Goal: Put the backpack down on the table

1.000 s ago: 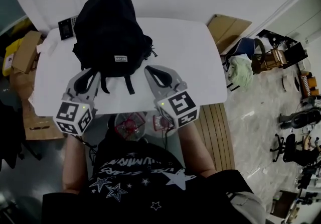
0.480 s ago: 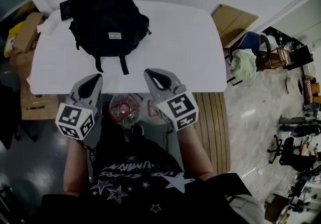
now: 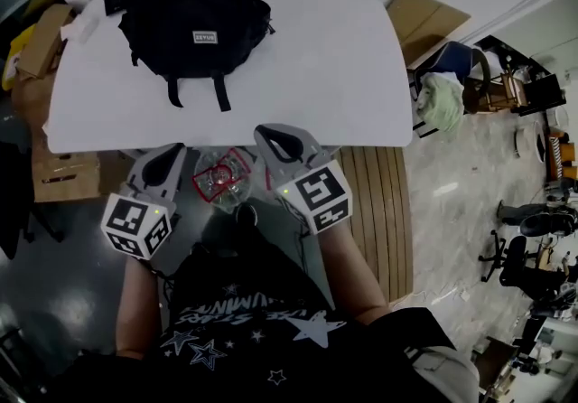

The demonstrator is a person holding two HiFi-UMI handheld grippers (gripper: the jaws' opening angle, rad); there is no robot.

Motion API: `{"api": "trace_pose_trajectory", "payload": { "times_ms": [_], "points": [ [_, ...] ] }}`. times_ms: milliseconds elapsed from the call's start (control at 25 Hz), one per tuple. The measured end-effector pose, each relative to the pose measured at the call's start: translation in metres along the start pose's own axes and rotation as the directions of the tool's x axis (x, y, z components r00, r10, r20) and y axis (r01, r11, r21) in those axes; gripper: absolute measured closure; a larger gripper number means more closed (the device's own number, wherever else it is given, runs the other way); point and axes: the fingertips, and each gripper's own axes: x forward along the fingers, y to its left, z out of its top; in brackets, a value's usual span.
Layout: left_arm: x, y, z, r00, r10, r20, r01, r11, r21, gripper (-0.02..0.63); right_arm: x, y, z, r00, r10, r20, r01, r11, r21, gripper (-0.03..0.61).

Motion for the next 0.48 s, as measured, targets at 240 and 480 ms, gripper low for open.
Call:
{"api": "trace_pose_trajectory", "payload": {
  "times_ms": [240, 480],
  "points": [
    [-0.03, -0.008, -0.018, 0.999, -0.039, 0.022, 0.039, 0.999, 0.008, 0.607, -0.006, 0.03, -0.008, 1.0, -0.019, -0.021, 0.02, 1.0, 0.012, 0.578],
    [-0.101, -0.014, -0.028, 0.998, -0.03, 0.053, 0.03, 1.0, 0.01, 0.607, -0.014, 0.104, 0.016, 0.999, -0.006, 0.032, 0.006, 1.0, -0.01, 0.578]
  ]
}}
